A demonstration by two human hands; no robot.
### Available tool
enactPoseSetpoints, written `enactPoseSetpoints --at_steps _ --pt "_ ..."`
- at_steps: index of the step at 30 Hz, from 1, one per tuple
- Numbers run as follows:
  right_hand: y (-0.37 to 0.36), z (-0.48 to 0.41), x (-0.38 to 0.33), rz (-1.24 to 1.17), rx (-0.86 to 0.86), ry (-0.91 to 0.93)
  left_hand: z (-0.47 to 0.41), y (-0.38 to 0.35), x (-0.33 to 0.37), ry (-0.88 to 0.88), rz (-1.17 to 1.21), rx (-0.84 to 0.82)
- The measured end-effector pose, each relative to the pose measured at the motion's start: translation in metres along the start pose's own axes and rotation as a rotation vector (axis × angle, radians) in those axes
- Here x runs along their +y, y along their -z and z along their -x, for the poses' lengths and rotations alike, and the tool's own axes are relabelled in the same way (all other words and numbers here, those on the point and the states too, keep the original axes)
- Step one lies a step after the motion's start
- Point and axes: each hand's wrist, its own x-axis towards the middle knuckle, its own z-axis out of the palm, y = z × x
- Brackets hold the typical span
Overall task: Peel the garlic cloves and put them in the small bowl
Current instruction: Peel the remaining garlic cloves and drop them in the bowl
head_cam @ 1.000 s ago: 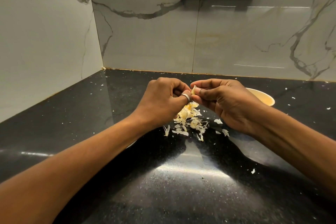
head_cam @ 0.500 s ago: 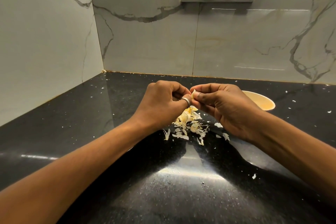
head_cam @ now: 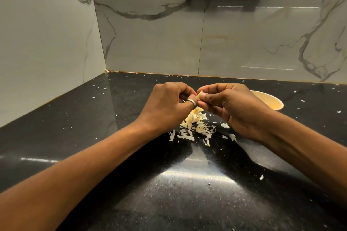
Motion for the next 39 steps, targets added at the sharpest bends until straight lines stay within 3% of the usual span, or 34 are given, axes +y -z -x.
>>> enactPoseSetpoints --at_steps 6,14,21,28,39 --pt "-0.0008 0.0008 -0.0006 -0.015 -0.006 -0.001 0.0004 -0.0012 0.0016 0.068 0.053 -0.013" --pt "-0.0014 0.0005 -0.0016 -0.096 -0.013 -0.029 -0.0009 0.0001 0.002 0.264 0.282 -0.097" --pt "0.0002 0.0017 -0.0044 -0.195 -0.052 -0.061 -0.0023 0.0015 0.0045 0.32 0.437 -0.101" --pt "-0.0011 -0.0014 0.0012 -0.091 -0.054 -0.006 -0.0005 0.0018 0.0016 0.125 0.154 -0.05" --pt "0.0046 -0.0022 0.0004 0.217 -0.052 -0.022 -0.0028 0.0041 0.0013 0.18 0.2 -0.061"
